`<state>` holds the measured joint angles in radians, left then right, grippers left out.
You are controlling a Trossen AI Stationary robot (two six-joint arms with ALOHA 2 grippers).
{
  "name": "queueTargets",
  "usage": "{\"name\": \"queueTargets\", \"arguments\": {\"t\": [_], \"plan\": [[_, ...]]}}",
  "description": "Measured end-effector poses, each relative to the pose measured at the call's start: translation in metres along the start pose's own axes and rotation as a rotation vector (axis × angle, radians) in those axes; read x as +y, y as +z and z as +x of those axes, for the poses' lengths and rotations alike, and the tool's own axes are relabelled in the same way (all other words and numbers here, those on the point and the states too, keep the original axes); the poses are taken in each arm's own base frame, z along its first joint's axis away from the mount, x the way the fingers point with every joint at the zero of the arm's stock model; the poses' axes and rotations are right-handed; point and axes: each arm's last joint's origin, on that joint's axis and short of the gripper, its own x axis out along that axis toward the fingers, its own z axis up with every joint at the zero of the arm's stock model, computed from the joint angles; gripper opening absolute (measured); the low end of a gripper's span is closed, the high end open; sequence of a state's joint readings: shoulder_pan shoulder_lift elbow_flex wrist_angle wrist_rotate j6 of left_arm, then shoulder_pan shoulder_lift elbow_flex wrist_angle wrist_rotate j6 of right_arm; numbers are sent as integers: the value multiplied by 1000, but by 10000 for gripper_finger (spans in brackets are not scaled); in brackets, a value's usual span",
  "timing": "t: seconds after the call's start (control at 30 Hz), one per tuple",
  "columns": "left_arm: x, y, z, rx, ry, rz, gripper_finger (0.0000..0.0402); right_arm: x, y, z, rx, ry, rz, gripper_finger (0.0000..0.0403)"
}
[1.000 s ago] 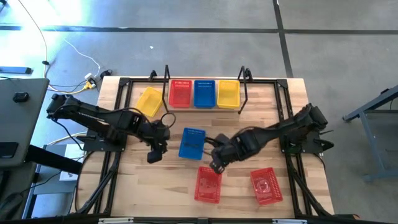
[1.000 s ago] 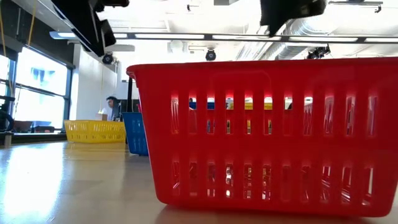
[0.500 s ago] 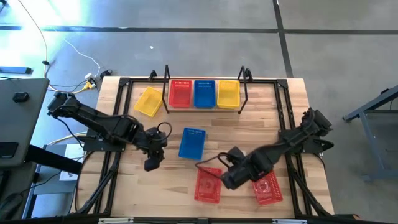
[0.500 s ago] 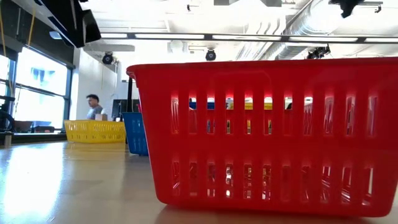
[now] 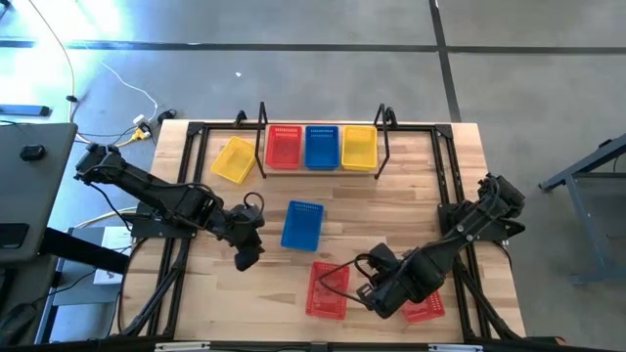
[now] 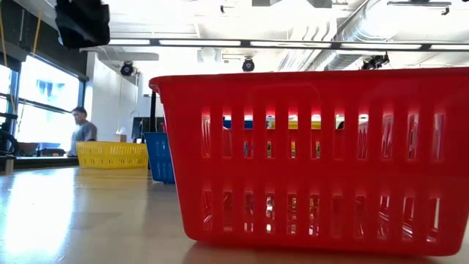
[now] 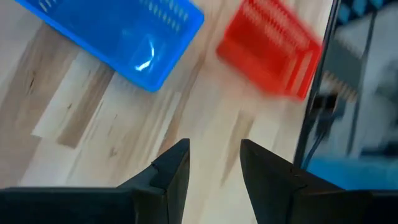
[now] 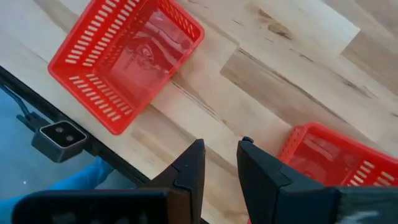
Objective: Stack baskets on shelf by color
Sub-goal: Stack the left red bin on top of the red bin on the shelf
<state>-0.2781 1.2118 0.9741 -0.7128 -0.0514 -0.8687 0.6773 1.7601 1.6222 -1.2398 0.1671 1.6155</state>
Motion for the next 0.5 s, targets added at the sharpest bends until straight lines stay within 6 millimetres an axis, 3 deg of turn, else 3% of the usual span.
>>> {"name": "queueTargets", "arguments": {"t": [0.2,0.5], "plan": [[-12,5,-1,-147,-58,-189,131,-3,3,0,-84,-34,-56,80],[-34,6,7,-255,-170,-315,131,-4,21,2,-166,-62,-150,80]]}}
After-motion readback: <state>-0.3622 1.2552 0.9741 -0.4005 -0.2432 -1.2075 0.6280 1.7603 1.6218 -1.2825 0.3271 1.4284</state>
